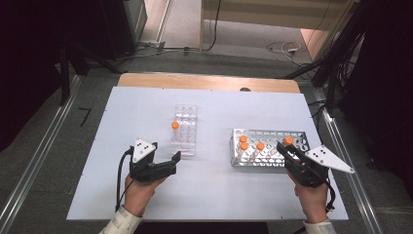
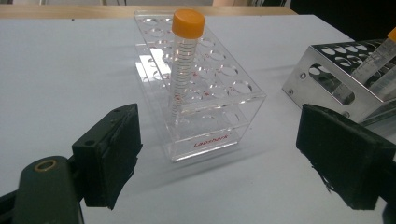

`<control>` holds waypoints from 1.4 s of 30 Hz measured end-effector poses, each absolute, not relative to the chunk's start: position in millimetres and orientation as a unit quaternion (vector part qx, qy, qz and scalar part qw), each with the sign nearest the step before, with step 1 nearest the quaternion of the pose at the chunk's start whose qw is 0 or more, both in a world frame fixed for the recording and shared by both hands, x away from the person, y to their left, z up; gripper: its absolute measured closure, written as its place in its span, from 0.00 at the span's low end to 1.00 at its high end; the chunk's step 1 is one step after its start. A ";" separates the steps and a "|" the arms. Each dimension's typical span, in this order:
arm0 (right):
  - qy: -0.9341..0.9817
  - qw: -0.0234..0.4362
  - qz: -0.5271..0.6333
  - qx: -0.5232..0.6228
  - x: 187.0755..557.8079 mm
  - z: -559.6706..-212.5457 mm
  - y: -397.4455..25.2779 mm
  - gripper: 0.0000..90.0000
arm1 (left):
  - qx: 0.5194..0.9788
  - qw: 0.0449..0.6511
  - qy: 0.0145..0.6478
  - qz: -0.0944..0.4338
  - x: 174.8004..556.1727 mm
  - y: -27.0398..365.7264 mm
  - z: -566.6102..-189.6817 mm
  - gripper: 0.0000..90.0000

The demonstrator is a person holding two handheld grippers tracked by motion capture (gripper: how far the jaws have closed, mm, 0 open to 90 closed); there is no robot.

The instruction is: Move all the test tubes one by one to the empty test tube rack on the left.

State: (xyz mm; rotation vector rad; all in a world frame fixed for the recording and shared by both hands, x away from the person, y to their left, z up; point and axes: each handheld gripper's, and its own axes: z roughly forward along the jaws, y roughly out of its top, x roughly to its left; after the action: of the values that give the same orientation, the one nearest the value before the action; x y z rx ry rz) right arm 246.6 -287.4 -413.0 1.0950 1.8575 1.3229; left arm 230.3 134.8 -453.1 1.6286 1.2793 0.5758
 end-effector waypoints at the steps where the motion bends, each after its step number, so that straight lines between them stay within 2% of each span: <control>1: 0.701 0.301 0.500 0.411 244.9 -411.7 -287.6 0.79 | 0.666 0.476 0.524 0.235 230.1 134.8 -453.0 0.15; 16: 0.736 0.261 0.494 0.382 223.4 -411.6 -275.7 0.79 | 0.666 0.476 0.523 0.237 229.5 135.6 -452.4 0.15; 42: 0.796 0.204 0.483 0.301 213.6 -430.2 -207.1 0.80 | 0.670 0.483 0.514 0.231 226.9 130.3 -448.8 0.15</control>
State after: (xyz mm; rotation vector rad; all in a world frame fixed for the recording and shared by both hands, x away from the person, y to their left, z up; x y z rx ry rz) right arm 213.6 -207.1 -430.2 0.8400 2.2213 1.3473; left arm 226.9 130.3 -448.8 1.6331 1.2533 0.5625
